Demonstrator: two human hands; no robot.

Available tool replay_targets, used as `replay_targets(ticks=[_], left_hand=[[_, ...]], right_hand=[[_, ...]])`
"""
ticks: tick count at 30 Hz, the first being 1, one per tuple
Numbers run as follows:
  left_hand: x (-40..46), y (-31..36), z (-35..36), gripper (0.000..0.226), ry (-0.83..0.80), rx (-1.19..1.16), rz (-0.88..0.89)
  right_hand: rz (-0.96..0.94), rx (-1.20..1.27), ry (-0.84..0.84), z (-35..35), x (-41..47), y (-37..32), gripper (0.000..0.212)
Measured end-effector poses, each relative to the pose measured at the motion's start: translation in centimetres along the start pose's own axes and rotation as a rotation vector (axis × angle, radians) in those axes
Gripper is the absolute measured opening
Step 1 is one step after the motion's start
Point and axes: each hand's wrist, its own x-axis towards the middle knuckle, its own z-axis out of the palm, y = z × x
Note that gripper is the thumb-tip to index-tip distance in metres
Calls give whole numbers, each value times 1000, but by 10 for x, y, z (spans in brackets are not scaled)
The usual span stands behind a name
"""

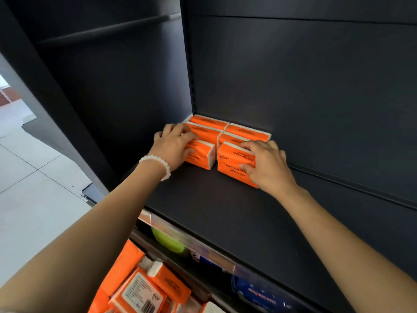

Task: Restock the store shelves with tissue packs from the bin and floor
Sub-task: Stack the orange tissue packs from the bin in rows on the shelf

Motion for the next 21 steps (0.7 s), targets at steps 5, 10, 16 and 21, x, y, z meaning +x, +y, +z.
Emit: replay_targets(ticks=[5,10,16,21], left_hand=[[12,-7,17,42,86,-77,34],[10,-9,30,45,151,-158,66],[9,-6,31,59,40,-67,61],[-12,4,11,63,-48,-24,16]], right_hand=[[-72,-58,66,21,9,0,47],[-144,-167,227,36,6,4,44],[-125,-258,153,31,11,-6,43],[-124,-268,-1,10,-5,-17,52]])
